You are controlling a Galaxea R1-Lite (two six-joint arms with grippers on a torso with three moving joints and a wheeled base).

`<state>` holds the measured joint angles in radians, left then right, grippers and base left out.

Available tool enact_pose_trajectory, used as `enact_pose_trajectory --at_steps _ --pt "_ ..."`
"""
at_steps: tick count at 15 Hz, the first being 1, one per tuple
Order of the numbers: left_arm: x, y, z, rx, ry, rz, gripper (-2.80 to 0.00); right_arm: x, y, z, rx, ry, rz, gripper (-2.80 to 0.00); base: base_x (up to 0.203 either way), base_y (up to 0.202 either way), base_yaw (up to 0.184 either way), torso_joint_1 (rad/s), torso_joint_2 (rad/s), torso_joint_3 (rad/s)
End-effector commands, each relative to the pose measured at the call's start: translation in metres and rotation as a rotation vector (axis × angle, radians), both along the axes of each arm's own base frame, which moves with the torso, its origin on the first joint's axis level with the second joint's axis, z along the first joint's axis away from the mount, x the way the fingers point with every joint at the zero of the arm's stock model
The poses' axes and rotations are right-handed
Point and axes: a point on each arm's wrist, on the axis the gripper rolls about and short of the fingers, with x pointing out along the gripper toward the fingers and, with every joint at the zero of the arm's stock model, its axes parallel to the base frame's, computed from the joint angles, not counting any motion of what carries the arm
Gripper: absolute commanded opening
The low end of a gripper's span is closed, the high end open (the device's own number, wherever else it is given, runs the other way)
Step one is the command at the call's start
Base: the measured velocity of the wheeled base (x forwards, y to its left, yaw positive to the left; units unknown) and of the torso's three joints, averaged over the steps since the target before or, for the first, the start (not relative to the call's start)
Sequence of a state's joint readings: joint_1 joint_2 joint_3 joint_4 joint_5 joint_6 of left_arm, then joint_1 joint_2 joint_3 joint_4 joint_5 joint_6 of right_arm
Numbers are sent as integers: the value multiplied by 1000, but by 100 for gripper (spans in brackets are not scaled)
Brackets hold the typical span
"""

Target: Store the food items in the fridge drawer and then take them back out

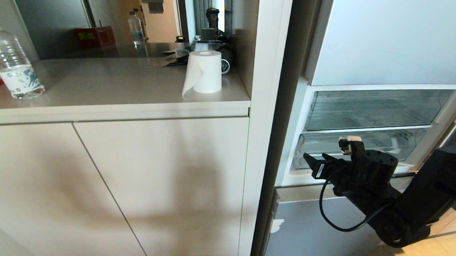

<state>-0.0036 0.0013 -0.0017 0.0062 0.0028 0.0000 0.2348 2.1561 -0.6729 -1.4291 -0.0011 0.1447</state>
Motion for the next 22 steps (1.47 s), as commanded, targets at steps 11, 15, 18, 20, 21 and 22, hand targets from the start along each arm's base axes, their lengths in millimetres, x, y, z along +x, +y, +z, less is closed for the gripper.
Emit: enact_pose_trajectory --at_steps 11,15,18,20,21,22 --pt "0 0 0 0 0 1 -280 33 -3 -4 1 -60 21 0 0 0 0 0 0 0" --pt "0 0 0 0 0 1 -280 35 -3 -3 0 -59 18 0 0 0 0 0 0 0" --pt "0 0 0 0 0 1 -280 40 -1 -2 -2 -62 18 0 0 0 0 0 0 0" --pt "0 0 0 0 0 1 -280 42 1 0 -3 -60 24 0 0 0 0 0 0 0" --pt "0 0 0 0 0 1 -280 44 2 0 -3 -59 25 -280 0 0 0 0 0 0" --pt "0 0 0 0 0 1 -280 45 2 -1 -4 -53 25 -280 0 0 0 0 0 0"
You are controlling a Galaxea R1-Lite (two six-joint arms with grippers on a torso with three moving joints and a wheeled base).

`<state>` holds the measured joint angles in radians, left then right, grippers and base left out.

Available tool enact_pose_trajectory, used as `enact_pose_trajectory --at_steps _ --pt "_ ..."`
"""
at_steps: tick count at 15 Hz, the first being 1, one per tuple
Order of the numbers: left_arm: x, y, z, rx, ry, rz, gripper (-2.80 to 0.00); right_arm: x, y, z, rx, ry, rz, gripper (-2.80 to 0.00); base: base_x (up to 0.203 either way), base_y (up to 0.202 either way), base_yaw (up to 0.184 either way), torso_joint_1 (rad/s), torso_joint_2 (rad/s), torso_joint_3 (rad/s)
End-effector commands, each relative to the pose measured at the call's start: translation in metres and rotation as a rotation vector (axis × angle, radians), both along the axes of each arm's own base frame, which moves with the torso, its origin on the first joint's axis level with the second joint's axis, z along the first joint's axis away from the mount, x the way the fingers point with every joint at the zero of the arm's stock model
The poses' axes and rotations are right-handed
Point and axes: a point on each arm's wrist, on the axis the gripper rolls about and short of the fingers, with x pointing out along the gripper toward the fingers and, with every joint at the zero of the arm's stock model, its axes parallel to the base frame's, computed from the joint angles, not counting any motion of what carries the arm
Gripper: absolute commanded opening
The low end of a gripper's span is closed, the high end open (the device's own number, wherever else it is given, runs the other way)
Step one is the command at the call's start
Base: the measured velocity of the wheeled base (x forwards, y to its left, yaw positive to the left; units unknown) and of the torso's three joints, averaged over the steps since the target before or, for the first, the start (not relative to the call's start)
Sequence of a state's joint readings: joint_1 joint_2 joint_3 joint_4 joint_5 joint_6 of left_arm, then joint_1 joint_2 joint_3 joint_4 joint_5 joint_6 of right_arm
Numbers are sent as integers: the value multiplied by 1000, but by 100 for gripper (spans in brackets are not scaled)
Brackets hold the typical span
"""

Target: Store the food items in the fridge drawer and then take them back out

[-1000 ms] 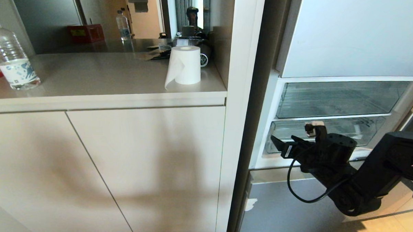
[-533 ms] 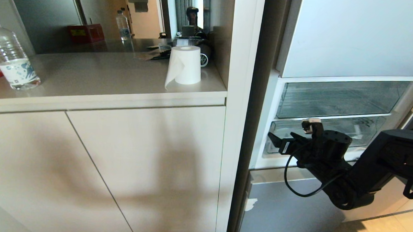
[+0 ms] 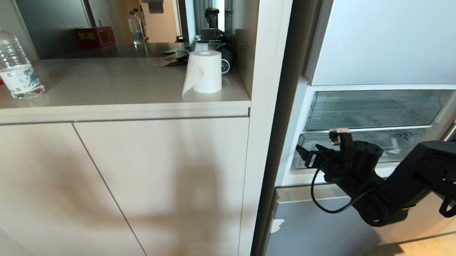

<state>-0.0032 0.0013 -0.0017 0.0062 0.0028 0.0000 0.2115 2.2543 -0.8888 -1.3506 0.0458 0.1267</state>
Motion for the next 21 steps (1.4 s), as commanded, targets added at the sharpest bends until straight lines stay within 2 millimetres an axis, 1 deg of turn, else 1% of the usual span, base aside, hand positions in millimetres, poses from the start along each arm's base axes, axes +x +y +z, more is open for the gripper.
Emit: enact_pose_trajectory --at_steps 1,6,11,13,15,17,19,21 --pt "0 0 0 0 0 0 -280 2 1 0 2 -4 2 -280 0 0 0 0 0 0" --pt "0 0 0 0 0 0 -280 0 14 0 1 6 35 -280 0 0 0 0 0 0" --pt "0 0 0 0 0 0 -280 -2 15 4 2 8 37 -280 0 0 0 0 0 0" --pt "0 0 0 0 0 0 -280 -8 13 9 5 8 37 -280 0 0 0 0 0 0" --pt "0 0 0 0 0 0 -280 -20 10 12 2 26 37 -280 0 0 0 0 0 0" --pt "0 0 0 0 0 0 -280 -36 6 12 -4 60 36 -280 0 0 0 0 0 0" --pt "0 0 0 0 1 0 -280 -59 0 13 -13 102 38 -280 0 0 0 0 0 0" --pt "0 0 0 0 0 0 -280 -82 -6 21 -17 112 38 -280 0 0 0 0 0 0"
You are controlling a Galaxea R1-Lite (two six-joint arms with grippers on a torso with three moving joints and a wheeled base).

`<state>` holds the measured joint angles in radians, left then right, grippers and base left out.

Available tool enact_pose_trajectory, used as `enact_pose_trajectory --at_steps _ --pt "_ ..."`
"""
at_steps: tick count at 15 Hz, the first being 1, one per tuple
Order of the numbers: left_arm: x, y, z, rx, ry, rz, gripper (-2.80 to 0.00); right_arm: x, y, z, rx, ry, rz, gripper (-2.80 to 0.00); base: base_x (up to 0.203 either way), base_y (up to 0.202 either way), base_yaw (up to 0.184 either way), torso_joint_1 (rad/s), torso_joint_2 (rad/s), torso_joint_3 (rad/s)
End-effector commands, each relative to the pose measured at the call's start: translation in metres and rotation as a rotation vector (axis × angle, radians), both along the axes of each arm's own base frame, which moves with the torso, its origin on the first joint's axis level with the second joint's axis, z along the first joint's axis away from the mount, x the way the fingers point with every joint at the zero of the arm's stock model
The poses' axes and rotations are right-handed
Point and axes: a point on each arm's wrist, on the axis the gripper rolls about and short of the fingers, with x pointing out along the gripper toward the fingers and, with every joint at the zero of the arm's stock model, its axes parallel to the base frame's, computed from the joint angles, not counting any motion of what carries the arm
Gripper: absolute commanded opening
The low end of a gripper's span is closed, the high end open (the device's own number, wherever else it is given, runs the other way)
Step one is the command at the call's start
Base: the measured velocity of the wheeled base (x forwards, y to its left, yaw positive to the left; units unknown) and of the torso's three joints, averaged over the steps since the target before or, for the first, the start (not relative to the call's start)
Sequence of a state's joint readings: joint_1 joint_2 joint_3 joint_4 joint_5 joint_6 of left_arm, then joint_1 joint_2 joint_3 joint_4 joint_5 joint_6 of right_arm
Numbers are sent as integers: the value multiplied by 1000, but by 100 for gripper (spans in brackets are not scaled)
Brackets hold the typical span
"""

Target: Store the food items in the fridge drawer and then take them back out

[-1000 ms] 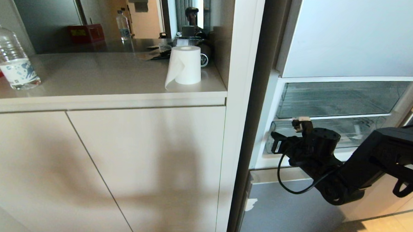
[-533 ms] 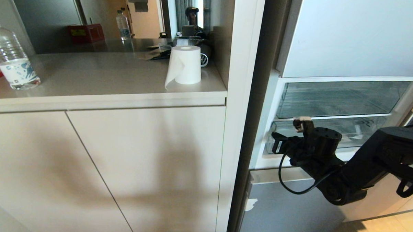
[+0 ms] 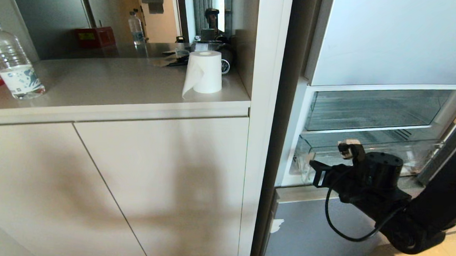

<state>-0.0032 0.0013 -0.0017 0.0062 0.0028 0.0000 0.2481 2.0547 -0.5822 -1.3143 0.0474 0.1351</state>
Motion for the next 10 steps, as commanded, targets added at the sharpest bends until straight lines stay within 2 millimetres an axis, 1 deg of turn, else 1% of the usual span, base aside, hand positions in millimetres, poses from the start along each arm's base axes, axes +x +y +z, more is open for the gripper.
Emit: enact_pose_trajectory --at_steps 1,2,8,9,10 --pt "0 0 0 0 2 0 -280 -24 -6 16 4 -19 0 -280 0 0 0 0 0 0" --pt "0 0 0 0 0 0 -280 -35 -9 21 5 -23 0 0 0 0 0 0 0 0" --pt "0 0 0 0 2 0 -280 -124 -34 70 26 -83 -26 0 0 0 0 0 0 0" --pt "0 0 0 0 0 0 -280 -135 -39 75 17 -64 -62 0 0 0 0 0 0 0" --pt "0 0 0 0 1 0 -280 -138 -46 78 -7 -2 -116 0 0 0 0 0 0 0"
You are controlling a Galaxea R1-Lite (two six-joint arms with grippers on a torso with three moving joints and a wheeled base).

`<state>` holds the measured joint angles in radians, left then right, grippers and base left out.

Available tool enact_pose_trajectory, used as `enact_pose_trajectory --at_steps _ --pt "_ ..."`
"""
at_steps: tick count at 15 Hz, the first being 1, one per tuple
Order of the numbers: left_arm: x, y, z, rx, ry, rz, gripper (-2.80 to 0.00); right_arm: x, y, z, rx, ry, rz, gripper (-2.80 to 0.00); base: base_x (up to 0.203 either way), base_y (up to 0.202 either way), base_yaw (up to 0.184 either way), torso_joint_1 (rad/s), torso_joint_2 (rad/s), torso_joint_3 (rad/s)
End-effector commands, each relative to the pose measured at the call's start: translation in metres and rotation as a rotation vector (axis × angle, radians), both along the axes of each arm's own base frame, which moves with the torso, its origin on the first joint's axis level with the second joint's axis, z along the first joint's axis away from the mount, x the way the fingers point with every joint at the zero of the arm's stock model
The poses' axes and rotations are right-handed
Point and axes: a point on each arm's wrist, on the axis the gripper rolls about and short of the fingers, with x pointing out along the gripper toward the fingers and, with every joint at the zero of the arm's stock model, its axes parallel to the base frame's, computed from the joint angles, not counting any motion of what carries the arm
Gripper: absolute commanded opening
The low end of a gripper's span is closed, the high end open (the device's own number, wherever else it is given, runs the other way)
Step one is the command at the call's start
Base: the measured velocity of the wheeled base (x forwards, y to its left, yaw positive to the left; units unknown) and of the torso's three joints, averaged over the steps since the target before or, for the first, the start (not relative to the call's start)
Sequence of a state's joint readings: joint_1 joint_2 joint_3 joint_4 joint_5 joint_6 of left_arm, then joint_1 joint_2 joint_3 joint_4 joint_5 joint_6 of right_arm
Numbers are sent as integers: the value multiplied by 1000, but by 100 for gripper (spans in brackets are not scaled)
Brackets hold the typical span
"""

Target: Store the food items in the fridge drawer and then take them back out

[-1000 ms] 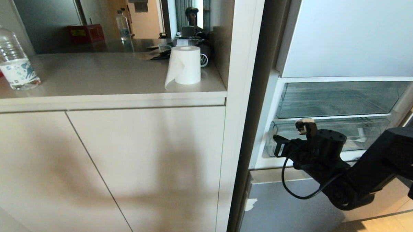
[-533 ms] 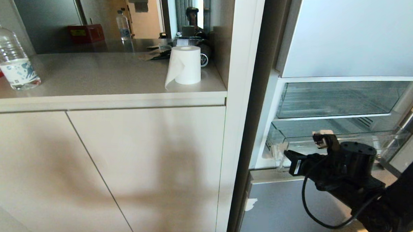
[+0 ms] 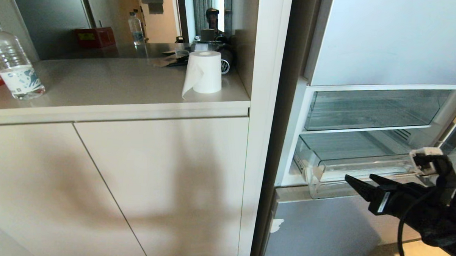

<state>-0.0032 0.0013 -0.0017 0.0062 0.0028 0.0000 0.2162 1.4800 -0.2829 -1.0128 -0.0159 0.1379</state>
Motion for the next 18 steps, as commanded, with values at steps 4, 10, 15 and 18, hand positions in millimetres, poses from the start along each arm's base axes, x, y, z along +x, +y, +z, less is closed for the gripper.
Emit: enact_pose_trajectory --at_steps 4,10,15,18 --pt "0 0 0 0 0 0 -280 22 -20 47 -63 140 -152 0 0 0 0 0 0 0" --pt "0 0 0 0 0 -1 -280 106 -20 29 -266 300 -224 0 0 0 0 0 0 0" --pt "0 0 0 0 0 0 -280 141 -17 31 -295 272 -215 0 0 0 0 0 0 0" --pt "0 0 0 0 0 0 -280 155 -16 29 -343 329 -201 0 0 0 0 0 0 0"
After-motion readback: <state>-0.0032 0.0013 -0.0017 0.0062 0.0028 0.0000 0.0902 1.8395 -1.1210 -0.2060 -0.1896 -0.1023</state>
